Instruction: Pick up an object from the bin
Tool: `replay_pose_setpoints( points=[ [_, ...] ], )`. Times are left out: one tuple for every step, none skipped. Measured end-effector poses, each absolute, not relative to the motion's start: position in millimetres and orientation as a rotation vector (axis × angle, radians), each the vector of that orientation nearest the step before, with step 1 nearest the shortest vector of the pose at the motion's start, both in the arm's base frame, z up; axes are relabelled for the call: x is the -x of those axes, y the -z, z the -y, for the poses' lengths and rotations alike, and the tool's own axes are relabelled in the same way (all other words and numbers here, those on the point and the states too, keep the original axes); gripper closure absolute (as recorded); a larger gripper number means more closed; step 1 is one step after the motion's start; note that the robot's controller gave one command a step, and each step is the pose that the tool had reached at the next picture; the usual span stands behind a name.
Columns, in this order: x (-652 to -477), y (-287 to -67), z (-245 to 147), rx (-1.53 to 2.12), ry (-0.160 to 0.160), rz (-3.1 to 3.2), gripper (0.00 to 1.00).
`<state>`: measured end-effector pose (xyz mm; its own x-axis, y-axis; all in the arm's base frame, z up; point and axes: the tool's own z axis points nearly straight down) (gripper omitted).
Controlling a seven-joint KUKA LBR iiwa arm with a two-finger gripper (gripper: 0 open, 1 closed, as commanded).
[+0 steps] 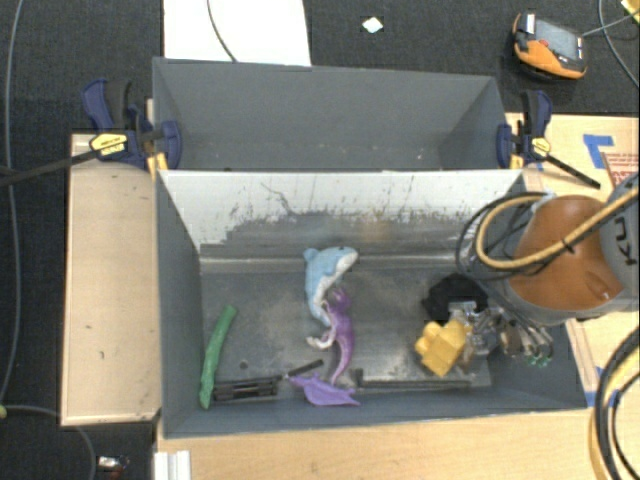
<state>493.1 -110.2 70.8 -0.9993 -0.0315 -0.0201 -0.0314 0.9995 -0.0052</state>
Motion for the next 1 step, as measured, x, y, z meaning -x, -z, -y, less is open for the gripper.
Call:
replay_pose_setpoints(
  points=[
    [-489.9,-162.6,98.2,0.067,0.006,-3.124,1.00]
  ],
)
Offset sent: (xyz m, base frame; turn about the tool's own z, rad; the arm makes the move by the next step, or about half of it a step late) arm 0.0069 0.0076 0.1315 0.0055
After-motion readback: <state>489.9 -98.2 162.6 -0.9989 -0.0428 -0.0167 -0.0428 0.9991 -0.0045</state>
